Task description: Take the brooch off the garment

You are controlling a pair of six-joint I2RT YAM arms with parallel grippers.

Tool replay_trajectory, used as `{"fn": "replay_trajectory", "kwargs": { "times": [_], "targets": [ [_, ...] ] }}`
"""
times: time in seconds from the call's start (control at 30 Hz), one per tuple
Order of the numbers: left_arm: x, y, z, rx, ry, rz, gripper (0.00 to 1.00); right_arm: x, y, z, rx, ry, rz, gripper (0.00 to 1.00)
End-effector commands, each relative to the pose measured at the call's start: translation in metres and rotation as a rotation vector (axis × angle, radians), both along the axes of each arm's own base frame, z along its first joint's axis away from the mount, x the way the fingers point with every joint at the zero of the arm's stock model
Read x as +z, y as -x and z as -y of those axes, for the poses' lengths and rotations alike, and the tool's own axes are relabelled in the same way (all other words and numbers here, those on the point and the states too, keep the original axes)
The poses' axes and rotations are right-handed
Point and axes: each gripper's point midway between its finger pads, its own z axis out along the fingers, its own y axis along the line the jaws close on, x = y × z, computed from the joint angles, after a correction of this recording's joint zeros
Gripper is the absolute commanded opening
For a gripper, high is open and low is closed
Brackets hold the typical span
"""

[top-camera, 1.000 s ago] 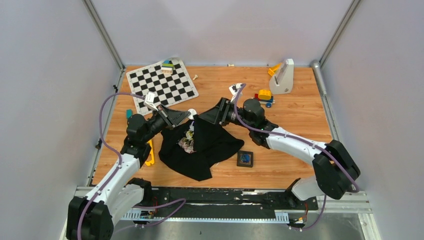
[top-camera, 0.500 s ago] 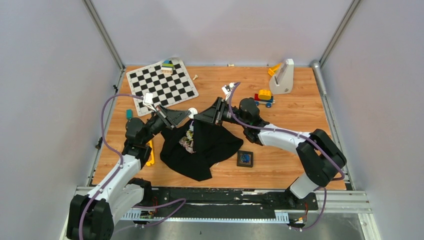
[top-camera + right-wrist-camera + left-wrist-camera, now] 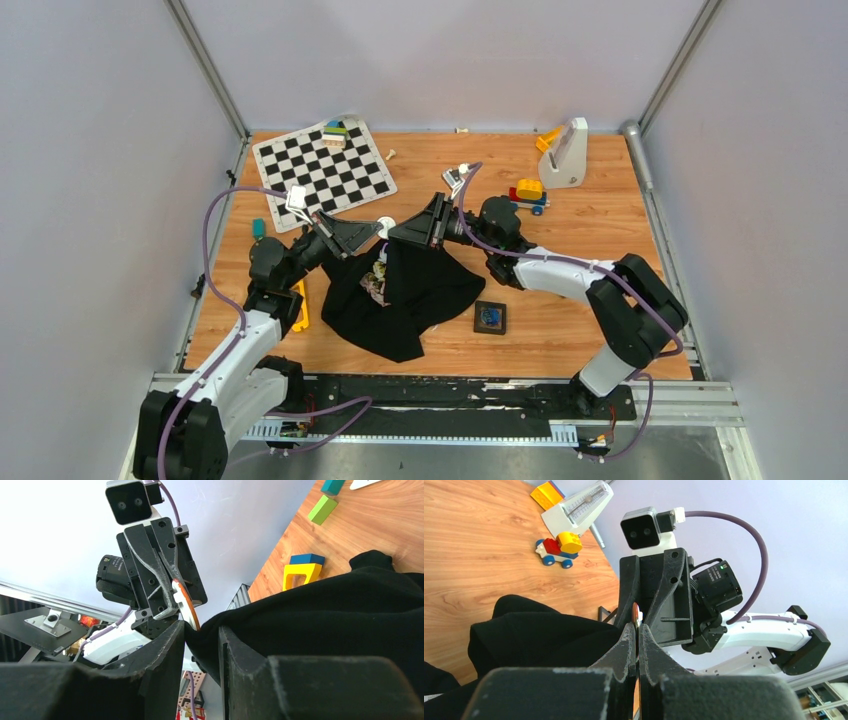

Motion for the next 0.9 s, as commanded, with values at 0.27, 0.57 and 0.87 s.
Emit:
{"fn": "replay_trajectory", "kwargs": {
  "times": [0.27,0.57,0.87],
  "targets": [
    [0.016,0.014,0.004,-0.05,-0.018,0.104,0.0,0.019,-0.003,-0.006,0.027,-0.055,0.028,0.34],
    [0.017,0.021,0.006,-0.078,-0.075,0.186,0.0,0.014,-0.003,-0.009,0.045,-0.041,-0.021,0.25],
    [0.009,0.029,0.009,-0.116,-0.142,0.262,0.0,0.007,-0.004,-0.011,0.073,-0.014,-0.059,0.21]
  ]
}}
